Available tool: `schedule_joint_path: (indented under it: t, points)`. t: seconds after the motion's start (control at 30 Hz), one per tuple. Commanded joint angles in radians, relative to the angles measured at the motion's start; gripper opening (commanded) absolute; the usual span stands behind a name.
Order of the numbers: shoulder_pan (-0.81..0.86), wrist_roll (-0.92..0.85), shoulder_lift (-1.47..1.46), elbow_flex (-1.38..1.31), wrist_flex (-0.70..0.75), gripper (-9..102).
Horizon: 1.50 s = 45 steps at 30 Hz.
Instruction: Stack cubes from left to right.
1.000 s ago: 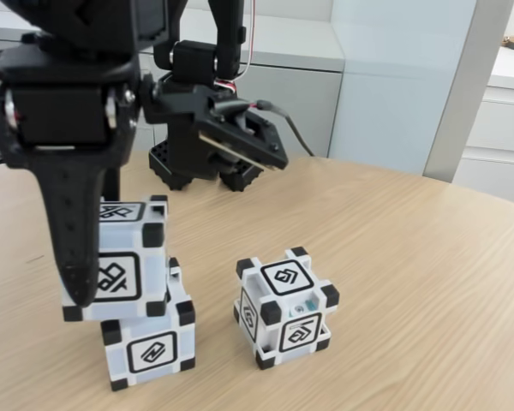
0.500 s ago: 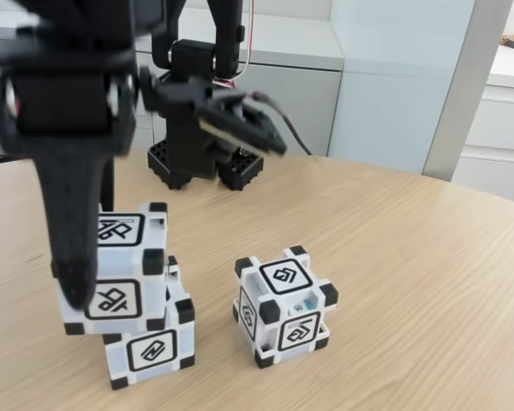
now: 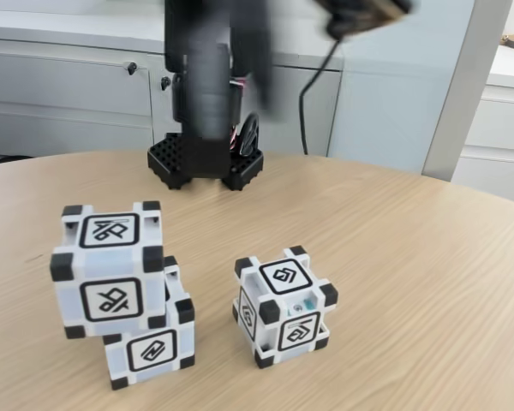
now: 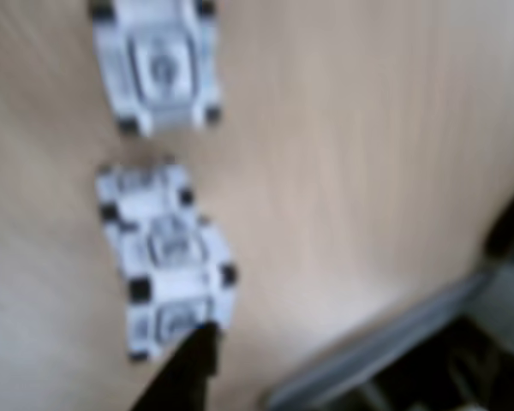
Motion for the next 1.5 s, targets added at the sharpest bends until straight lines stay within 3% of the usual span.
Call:
schedule_joint_path:
  t: [0.0,0.3,0.77,0.87,0.93,1.0,1.47]
  points:
    - [-0.091,0.054,-0.031,-0.011,0.038,35]
    - [-0.127,0.161,-0.371,-0.028,0.067,38]
    - [-0.130,0.242,-0.660,-0.029,0.064,38]
    - [-0.127,0.265,-0.696,-0.029,0.060,26]
    - [-0.133,0.275,-0.686,-0.029,0.029,10]
    - [-0.130,0.262,-0.646,-0.031,-0.018,2]
    - [-0.123,0.095,-0.035,-0.029,-0.041,0]
